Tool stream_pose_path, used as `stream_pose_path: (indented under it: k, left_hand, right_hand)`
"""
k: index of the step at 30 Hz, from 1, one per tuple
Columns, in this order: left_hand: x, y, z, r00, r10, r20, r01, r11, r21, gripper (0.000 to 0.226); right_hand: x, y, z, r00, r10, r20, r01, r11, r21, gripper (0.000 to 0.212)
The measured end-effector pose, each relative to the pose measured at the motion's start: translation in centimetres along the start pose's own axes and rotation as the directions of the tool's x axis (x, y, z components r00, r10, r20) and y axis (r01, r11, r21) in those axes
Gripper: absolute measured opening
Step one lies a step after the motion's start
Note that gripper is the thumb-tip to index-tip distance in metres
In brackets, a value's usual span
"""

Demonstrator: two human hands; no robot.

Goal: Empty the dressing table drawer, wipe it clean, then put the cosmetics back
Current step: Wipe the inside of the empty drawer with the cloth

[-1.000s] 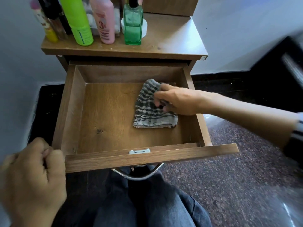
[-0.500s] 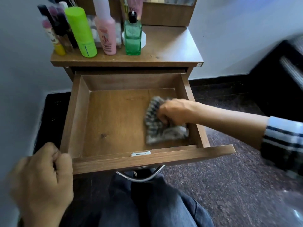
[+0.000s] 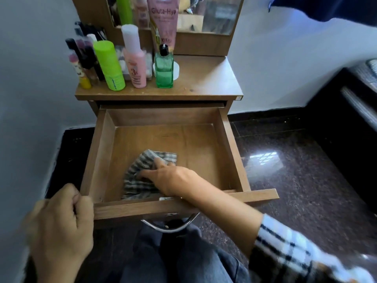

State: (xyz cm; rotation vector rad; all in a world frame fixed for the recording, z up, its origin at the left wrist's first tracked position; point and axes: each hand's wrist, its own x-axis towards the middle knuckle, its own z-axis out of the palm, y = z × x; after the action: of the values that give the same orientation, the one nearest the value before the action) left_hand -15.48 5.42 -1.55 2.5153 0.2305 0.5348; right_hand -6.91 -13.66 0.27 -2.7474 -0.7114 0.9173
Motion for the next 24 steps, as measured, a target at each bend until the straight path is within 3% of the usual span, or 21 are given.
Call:
stream_pose_path:
  k: [2,4,7,9,13,16,21,24]
  left_hand:
    - [0.0,1.0,-0.3,0.999,-0.042,0.010,0.041,0.998,0.051,0.028]
    - [0.0,1.5,-0.7,1.000,0.003,-0.017,-0.001,0.991,0.136,0.030]
    - [0.0,2.1,-0.9,1.000,0.012,-0.020,-0.007,0.977,0.212,0.029]
    - [-0.1,2.2,-1.0,0.999,0.024,-0.040,-0.015,0.974,0.224,0.027]
    - [-0.1,2.1,-0.9,0.998,0.035,-0.047,-0.024,0.977,0.210,0.028]
    - [0.0,2.0,-0.9,0.997,0.040,-0.061,-0.028,0.981,0.194,0.027]
    - [-0.1,2.1,-0.8,0.992,0.072,-0.102,-0.052,0.981,0.188,0.020]
    - [0.1,1.9,-0.8,0.992,0.078,-0.098,-0.060,0.983,0.174,0.020]
  right_hand:
    - [-0.7,0.2,0.6,0.985,0.141,-0.103,-0.129,0.985,0.111,0.048]
    - [-1.5,1.8,0.8,0.934,0.311,-0.175,-0.280,0.943,0.182,0.052]
    - [-1.4,5.8,-0.8,0.823,0.554,-0.124,-0.530,0.828,0.182,0.057]
    - [-0.4,7.1,-2.1,0.783,0.613,-0.104,-0.589,0.785,0.192,0.057]
    - [2.0,7.6,-3.5,0.761,0.629,-0.156,-0.612,0.777,0.147,0.056]
    - [5.6,7.1,-4.3,0.810,0.581,-0.072,-0.569,0.811,0.137,0.051]
    - [10.7,-1.8,-4.3,0.946,0.311,-0.091,-0.297,0.945,0.139,0.054]
    - [11.9,-5.2,-4.2,0.956,0.257,-0.144,-0.228,0.954,0.196,0.051]
